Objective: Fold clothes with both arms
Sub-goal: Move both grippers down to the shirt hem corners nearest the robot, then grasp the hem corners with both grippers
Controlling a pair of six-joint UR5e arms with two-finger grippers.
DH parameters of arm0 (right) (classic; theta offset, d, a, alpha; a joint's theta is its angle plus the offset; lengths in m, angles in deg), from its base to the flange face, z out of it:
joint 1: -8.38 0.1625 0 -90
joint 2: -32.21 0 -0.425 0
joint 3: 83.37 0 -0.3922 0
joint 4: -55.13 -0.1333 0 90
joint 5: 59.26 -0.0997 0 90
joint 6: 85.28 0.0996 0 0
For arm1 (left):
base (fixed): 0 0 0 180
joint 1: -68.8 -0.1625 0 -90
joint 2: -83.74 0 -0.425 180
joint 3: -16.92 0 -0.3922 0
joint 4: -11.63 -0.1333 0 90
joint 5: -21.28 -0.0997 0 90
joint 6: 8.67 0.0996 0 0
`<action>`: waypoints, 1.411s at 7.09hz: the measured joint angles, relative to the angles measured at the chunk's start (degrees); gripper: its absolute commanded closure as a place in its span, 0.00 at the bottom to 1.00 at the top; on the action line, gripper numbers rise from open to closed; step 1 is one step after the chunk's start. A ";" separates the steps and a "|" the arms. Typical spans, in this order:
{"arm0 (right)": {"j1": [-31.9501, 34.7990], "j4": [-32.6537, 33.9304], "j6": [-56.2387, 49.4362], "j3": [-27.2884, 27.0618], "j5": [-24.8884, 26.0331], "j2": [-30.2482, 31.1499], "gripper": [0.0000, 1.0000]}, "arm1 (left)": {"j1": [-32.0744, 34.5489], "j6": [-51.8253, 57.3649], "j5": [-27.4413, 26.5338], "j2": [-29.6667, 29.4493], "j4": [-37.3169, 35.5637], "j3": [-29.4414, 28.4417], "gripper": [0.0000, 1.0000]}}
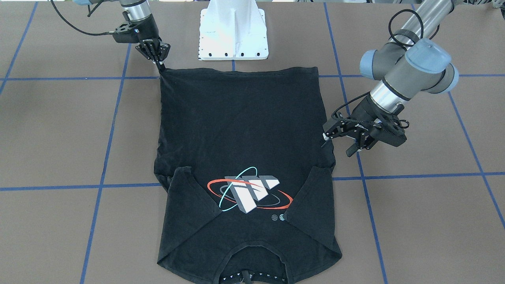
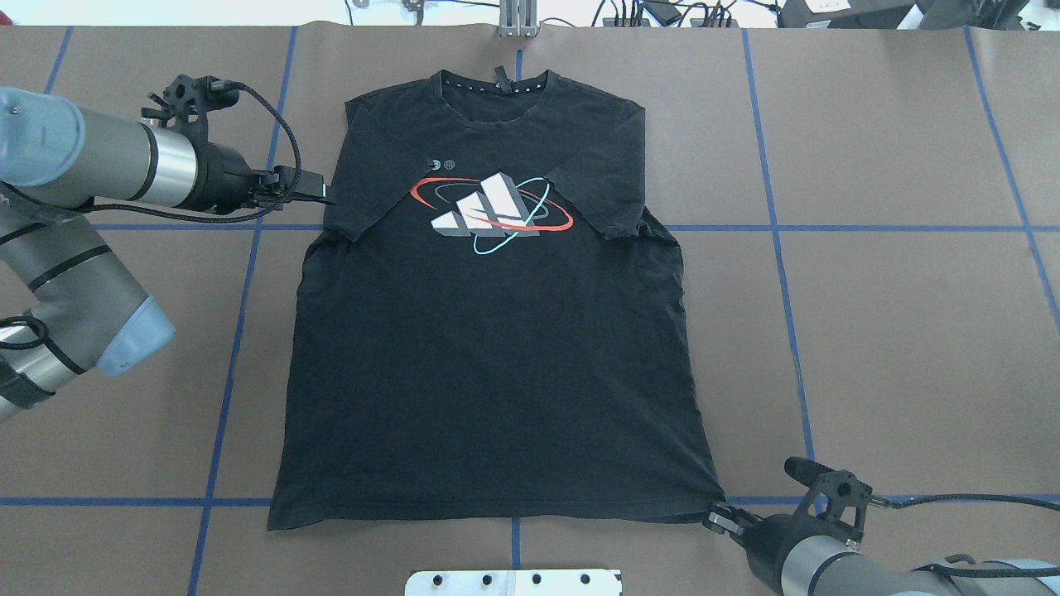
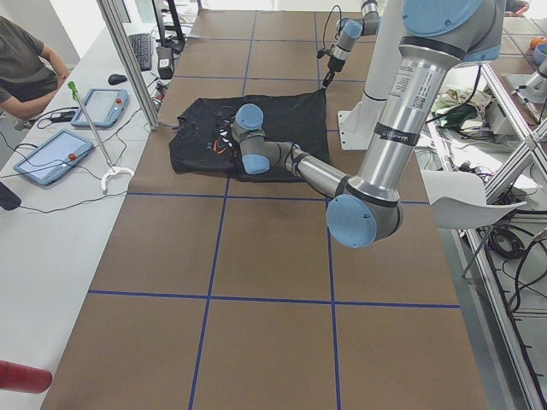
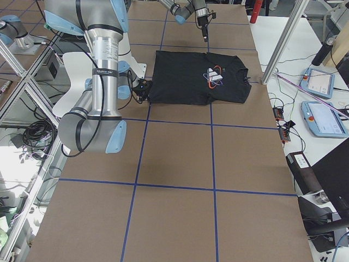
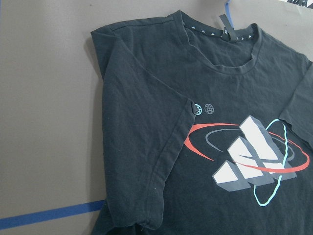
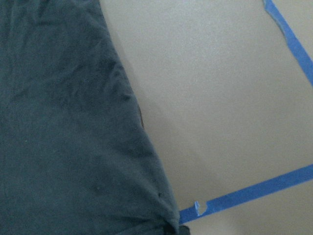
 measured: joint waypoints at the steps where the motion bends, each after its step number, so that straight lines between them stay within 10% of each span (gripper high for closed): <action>1: -0.03 -0.06 -0.02 -1.11 -0.35 0.93 1.00 | -1.88 -2.91 -2.26 3.40 -0.02 3.62 0.00; 4: -0.09 -0.72 0.00 -2.02 -2.83 1.42 1.00 | -13.15 -13.28 -12.16 15.82 -0.03 16.42 0.01; 10: -0.15 -0.92 0.05 -2.23 -3.46 1.33 1.00 | -40.15 -32.80 -32.75 27.49 -0.20 21.99 0.18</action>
